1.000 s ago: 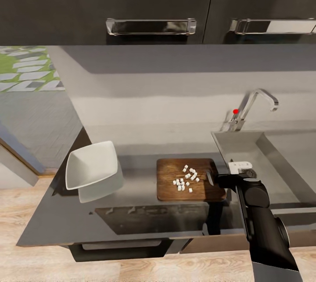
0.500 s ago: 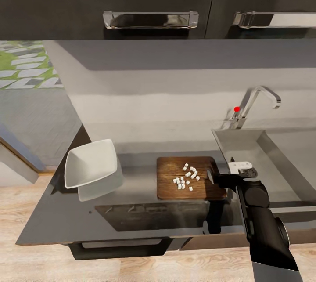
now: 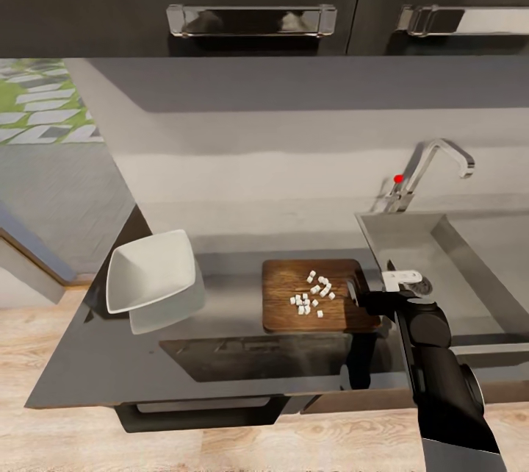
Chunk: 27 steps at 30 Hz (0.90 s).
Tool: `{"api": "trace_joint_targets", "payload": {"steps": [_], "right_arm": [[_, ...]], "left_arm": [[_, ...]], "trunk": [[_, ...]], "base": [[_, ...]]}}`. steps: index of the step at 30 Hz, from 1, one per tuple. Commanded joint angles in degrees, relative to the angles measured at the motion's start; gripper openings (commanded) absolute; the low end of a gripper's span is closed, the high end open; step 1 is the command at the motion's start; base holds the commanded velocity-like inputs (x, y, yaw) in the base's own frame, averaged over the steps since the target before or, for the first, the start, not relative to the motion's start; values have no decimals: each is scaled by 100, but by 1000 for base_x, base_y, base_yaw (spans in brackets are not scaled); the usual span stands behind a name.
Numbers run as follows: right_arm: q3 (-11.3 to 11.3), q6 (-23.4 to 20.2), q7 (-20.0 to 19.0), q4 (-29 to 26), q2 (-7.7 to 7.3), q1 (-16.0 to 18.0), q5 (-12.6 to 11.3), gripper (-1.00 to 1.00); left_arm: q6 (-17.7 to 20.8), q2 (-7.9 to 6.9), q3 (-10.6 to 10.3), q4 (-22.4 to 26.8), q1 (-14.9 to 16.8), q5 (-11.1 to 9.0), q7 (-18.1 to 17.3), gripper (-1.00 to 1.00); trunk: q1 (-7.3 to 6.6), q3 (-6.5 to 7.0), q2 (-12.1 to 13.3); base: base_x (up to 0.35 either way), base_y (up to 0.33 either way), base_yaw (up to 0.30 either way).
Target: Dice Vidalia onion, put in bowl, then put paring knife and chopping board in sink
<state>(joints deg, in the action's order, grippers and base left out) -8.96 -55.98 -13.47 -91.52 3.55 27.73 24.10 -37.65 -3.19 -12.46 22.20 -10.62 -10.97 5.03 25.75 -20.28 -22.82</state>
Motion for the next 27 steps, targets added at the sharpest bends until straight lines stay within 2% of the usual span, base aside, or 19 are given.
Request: {"api": "trace_joint_targets", "payload": {"steps": [1,14,18,24,27], "right_arm": [[-9,-18,-60,-7,5,5,60,100],[-9,-26,-60,-7,5,5,60,100],[-101,106,-2,121,122,5,65,100],[86,175,-98,221,223,5,99,100],[85,149,-109,216,234,5,83,100]], "left_arm": [[-6,-7,-49,12,-2,-19,52,100],[-6,-7,-48,12,-3,-19,57,100],[-33,-33,-46,2,-18,-21,69,100],[-48,-55,-46,81,-36,-19,76,100],[-49,-58,-46,80,-37,-19,77,100]], "trunk": [[3,-16,-10],[3,-41,-10],[3,-41,-10],[3,-41,-10],[3,-41,-10]], "base": [[0,0,0],[0,0,0],[0,0,0],[0,0,0],[0,0,0]]}}
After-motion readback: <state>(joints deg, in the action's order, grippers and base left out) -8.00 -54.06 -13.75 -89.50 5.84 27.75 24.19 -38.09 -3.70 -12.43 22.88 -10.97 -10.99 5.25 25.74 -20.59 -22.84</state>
